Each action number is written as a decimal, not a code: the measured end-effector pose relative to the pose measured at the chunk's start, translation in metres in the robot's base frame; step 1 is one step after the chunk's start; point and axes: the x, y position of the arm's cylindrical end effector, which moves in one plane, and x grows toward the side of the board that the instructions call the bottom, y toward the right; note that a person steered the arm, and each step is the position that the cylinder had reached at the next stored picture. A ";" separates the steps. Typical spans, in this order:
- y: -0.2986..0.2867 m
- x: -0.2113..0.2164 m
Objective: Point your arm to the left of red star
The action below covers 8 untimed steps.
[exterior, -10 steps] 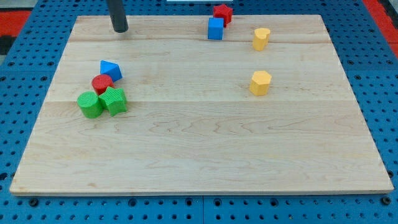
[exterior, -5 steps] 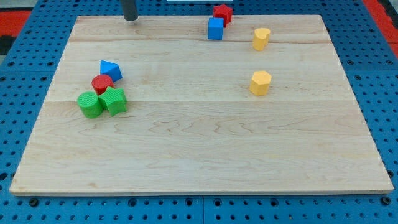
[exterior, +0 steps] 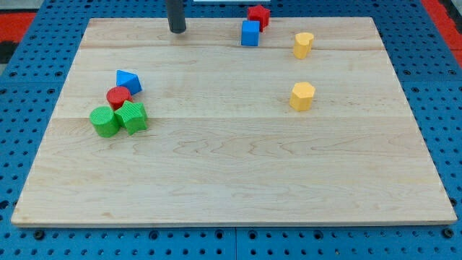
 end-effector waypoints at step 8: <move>0.054 -0.033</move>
